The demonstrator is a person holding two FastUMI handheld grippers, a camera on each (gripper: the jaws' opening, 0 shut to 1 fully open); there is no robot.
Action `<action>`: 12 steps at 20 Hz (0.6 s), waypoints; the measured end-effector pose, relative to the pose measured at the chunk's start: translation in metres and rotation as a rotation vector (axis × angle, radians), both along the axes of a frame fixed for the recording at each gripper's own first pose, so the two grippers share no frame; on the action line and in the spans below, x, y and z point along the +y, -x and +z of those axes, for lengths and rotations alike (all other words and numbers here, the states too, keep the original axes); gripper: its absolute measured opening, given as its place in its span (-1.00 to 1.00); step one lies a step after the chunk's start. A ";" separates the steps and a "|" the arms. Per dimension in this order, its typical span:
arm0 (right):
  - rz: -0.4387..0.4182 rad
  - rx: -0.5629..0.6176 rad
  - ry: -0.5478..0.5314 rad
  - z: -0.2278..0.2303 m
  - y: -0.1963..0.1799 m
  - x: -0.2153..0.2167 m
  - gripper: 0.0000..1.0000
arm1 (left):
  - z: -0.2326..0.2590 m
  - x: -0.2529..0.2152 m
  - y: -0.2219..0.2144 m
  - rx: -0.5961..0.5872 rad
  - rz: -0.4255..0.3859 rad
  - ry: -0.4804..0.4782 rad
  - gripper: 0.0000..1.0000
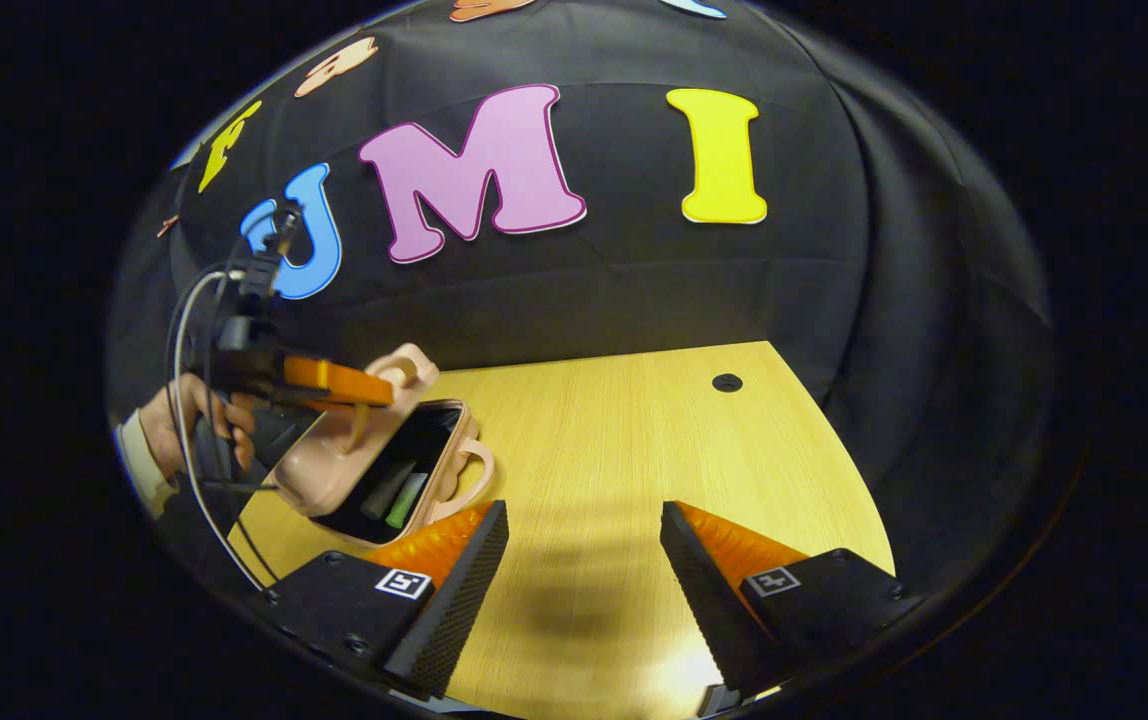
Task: First open the suitcase, pack the skin care products into it, and then close the suitcase.
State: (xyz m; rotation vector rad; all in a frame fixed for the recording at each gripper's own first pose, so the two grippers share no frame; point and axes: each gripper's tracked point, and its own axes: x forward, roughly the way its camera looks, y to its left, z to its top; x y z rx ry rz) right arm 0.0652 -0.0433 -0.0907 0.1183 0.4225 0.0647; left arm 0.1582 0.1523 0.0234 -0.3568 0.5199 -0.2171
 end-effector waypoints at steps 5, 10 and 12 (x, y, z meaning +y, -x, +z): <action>0.009 0.020 -0.030 -0.005 -0.006 -0.021 0.95 | -0.036 -0.007 0.002 0.085 0.053 -0.076 -0.87; -0.008 -0.003 -0.044 0.005 -0.007 -0.021 0.95 | -0.031 -0.005 0.002 0.039 0.092 -0.152 -0.65; -0.013 -0.021 -0.052 0.014 -0.004 -0.014 0.94 | -0.002 -0.017 0.014 -0.068 0.075 -0.103 -0.42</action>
